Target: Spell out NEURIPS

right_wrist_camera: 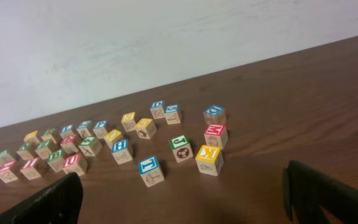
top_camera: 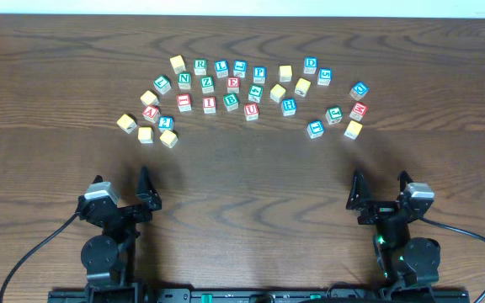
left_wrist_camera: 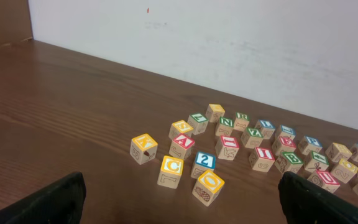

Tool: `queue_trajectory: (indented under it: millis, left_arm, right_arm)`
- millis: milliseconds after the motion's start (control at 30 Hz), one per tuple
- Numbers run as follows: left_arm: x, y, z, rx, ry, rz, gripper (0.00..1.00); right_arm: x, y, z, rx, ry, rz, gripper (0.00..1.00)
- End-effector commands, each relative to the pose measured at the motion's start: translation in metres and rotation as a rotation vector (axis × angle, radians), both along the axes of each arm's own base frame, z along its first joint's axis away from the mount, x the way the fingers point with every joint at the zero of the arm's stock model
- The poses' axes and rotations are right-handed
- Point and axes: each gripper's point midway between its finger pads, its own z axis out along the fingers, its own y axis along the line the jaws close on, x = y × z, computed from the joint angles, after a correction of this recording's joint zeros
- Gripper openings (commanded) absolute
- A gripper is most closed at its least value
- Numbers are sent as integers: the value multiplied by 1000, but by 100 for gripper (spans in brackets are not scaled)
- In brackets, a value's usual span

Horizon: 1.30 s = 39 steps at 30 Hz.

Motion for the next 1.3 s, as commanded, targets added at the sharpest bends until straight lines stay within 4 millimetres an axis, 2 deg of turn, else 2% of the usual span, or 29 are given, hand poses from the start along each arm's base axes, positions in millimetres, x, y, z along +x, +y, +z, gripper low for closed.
queue_trajectory:
  millis: [0, 1267]
  left_arm:
    - [-1, -1, -14, 12, 48, -8, 98]
    - [-1, 1, -13, 13, 46, 3, 98]
  right_arm:
    - [0, -3, -1, -13, -3, -13, 99]
    - [0, -3, -1, -13, -3, -13, 99]
